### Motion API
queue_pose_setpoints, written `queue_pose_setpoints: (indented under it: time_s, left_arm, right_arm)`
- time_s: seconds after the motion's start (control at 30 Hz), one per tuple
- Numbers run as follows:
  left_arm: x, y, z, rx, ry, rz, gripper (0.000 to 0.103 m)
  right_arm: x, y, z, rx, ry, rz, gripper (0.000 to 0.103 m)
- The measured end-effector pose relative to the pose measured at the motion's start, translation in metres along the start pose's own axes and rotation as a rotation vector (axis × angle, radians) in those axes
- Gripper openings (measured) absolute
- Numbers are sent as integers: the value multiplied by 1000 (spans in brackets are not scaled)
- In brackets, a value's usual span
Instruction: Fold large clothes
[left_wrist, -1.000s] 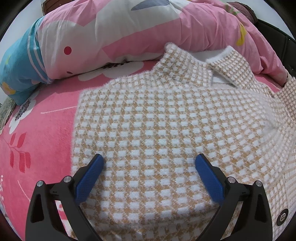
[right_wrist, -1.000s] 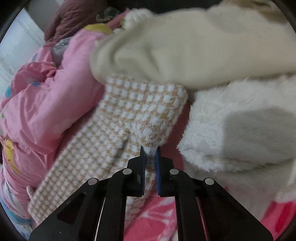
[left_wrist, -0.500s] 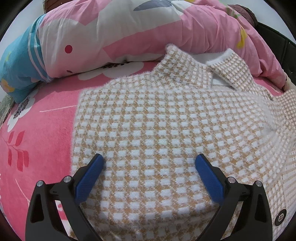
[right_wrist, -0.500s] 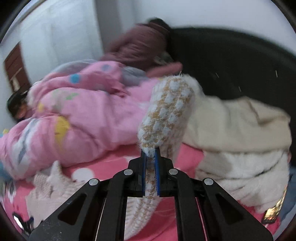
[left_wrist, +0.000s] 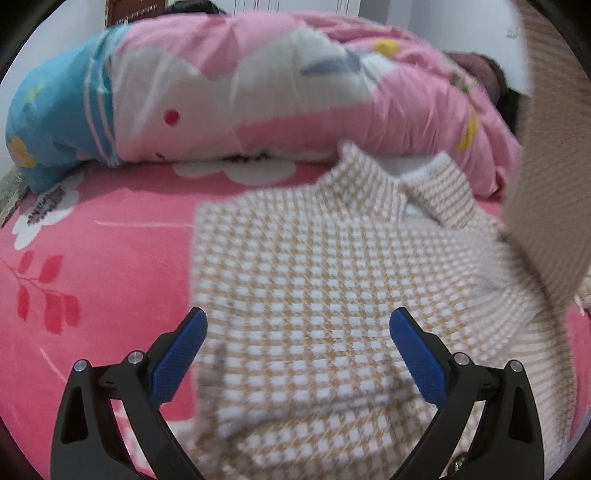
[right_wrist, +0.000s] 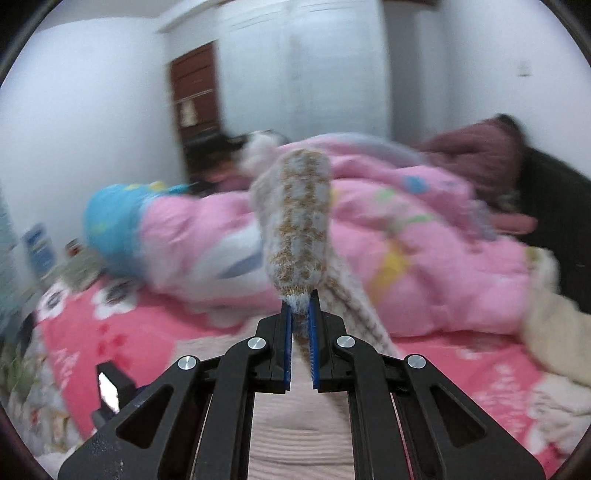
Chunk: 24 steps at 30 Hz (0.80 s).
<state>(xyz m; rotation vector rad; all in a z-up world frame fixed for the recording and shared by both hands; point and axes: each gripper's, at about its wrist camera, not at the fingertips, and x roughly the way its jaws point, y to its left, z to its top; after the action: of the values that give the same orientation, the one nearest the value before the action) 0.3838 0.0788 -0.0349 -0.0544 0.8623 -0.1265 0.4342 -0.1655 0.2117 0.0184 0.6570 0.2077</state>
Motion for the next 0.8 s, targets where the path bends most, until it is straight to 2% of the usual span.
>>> queue_pose_setpoints:
  time_s: [0.1,0.17,0.27,0.3,0.33,0.43,0.5,0.6,0.67,0.73,0.8]
  left_arm:
    - [-23,10,3,-18,-28,-22,95]
    - [-32,16,0,-33,-30,-34,94]
    - [-43,26,-2,-42,-23,-51,92]
    - [-46,28,-1,-44,-20,-65,91]
    - [-49,30,0,-51,-17,-90,91]
    - [-55,40,5,-100,-13,-179,91]
    - [-58,50,9,-155,-2,-245,91]
    - [-53,65,13,-269,30,-362,91]
    - [-50,74,14,-336,50,-421,91]
    - [-45,77,15,-366,71,-413,91]
    - [-35,78,16,-373,99,-356,88]
  right_arm:
    - [52,40,-37,-15,74,67,8]
    - [100,62,-77,-12,187,138,9]
    - [141,79,-127,37,375,260,24]
    - [154,79,-144,70,455,317,34]
    - [157,75,-154,97,490,346,38]
    - [139,54,-159,93,472,400,64]
    - [120,32,-152,79,428,397,73]
    - [102,-11,-148,106,398,415,73]
    - [98,-43,-151,140,402,384,73]
    - [100,-62,-158,134,404,301,73]
    - [106,-80,-165,139,411,228,73]
